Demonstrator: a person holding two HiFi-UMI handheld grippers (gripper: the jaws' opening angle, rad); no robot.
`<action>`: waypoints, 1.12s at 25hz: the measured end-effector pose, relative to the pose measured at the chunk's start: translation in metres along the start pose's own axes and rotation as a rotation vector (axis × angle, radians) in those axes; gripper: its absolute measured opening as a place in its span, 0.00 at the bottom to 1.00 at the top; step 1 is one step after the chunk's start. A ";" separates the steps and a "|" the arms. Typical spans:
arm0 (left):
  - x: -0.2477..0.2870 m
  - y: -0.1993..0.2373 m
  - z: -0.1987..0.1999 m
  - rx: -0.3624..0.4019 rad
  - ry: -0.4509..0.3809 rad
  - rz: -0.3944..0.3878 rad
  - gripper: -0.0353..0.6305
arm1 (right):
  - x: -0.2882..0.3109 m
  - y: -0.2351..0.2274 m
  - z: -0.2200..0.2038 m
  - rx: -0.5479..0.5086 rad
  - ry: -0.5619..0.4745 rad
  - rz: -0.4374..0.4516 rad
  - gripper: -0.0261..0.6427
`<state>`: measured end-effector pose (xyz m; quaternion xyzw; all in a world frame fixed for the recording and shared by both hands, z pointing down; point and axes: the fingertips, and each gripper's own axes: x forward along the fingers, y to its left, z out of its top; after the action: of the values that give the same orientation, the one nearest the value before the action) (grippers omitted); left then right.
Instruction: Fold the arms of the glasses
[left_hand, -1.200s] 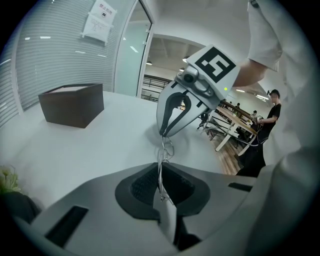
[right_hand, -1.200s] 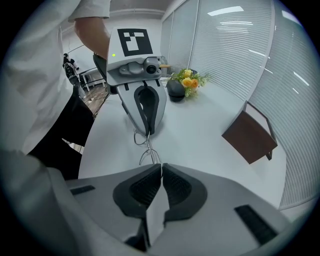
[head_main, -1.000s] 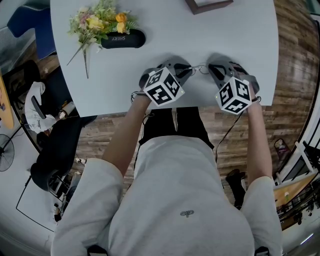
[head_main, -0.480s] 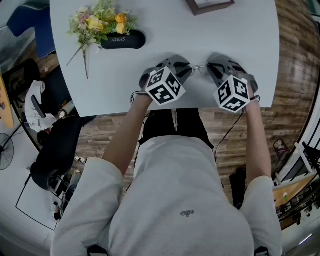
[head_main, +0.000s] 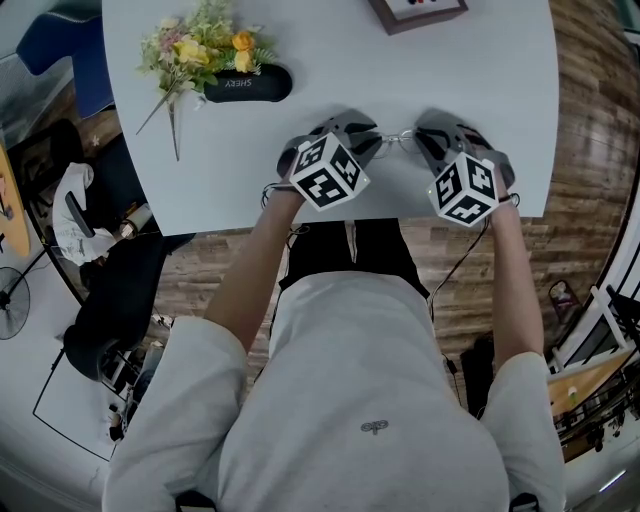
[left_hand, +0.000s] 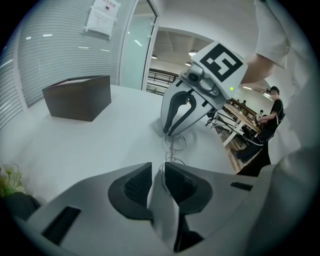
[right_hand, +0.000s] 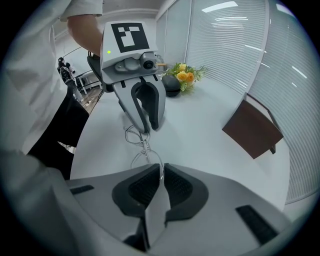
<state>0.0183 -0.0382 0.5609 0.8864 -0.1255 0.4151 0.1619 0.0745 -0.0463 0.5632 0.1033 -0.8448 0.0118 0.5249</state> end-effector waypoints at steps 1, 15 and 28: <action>-0.001 0.001 0.000 0.000 0.001 0.001 0.16 | 0.000 0.000 0.000 0.001 -0.002 0.000 0.10; -0.033 -0.002 0.009 0.011 -0.027 0.076 0.16 | -0.029 -0.008 0.016 -0.034 -0.045 -0.045 0.10; -0.082 -0.018 0.029 0.004 -0.083 0.217 0.16 | -0.070 -0.001 0.032 -0.115 -0.087 -0.111 0.08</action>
<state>-0.0067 -0.0259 0.4762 0.8843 -0.2266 0.3935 0.1090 0.0763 -0.0396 0.4863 0.1203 -0.8590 -0.0704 0.4927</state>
